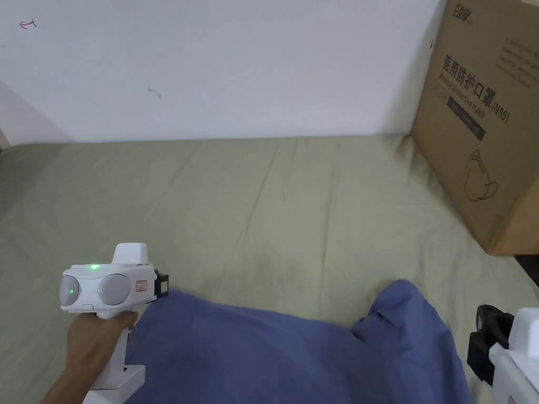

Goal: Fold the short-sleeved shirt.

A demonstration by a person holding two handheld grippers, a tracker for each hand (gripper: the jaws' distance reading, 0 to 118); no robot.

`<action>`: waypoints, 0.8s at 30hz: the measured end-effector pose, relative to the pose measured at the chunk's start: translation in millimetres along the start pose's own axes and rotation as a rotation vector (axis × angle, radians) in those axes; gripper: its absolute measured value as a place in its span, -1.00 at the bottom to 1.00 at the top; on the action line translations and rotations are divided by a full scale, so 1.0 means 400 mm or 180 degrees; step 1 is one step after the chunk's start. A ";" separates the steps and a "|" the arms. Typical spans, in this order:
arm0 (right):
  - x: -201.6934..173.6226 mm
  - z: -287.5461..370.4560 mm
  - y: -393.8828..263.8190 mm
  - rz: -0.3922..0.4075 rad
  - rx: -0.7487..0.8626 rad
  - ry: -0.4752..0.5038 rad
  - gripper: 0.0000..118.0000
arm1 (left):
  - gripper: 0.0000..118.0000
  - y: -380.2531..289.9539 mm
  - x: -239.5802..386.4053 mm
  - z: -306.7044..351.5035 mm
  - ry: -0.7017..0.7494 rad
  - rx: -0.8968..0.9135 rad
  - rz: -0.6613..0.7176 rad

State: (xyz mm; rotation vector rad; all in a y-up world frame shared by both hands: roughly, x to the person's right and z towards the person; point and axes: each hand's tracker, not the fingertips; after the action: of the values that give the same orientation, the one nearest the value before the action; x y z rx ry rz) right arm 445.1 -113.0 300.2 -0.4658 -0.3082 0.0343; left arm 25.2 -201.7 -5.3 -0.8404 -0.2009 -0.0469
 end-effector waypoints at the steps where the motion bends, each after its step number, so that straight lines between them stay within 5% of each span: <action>1: 0.004 -0.015 -0.005 0.0005 -0.0024 -0.0026 -1.00 | 0.01 0.007 -0.006 -0.034 0.0015 -0.0049 -0.0004; 3: 0.011 -0.040 -0.016 -0.0014 -0.0087 -0.0069 -1.00 | 0.65 0.013 -0.016 -0.095 0.0012 -0.0327 0.0114; 9: 0.038 -0.080 -0.048 -0.0016 -0.0247 -0.0156 -1.00 | 0.65 -0.019 -0.007 -0.181 0.0087 -0.0627 -0.0004; 11: 0.047 -0.084 -0.057 -0.0013 -0.0292 -0.0170 -1.00 | 0.27 -0.032 -0.002 -0.198 0.0005 -0.0731 -0.0012; 14: 0.062 -0.093 -0.067 -0.0039 -0.0394 -0.0177 -1.00 | -0.02 -0.035 0.008 -0.182 0.0077 -0.0625 -0.0045; 16: 0.072 -0.110 -0.073 -0.0099 -0.0491 -0.0159 -1.00 | -0.76 -0.036 0.020 -0.152 0.0012 -0.0517 -0.0047; 17: 0.077 -0.123 -0.076 -0.0145 -0.0542 -0.0136 -1.00 | -0.95 -0.035 0.020 -0.139 -0.0185 -0.0490 0.0040; 20: 0.089 -0.180 -0.085 -0.0205 -0.0736 -0.0046 -0.98 | -0.96 -0.041 0.037 -0.066 -0.0074 -0.0258 0.0036; 22: 0.093 -0.237 -0.091 -0.0158 -0.0964 0.0046 -0.68 | -0.96 -0.043 0.037 -0.006 -0.0152 -0.0104 0.0090; 24: 0.094 -0.293 -0.101 -0.0114 -0.1109 0.0043 0.28 | -0.96 -0.043 0.015 0.022 -0.0218 -0.0022 0.0127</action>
State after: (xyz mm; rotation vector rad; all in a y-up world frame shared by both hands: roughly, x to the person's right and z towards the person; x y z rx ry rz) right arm 514.6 -196.6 229.8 -0.8055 -0.3104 -0.0585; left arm 27.6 -206.4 14.3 -0.8532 -0.2483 0.0186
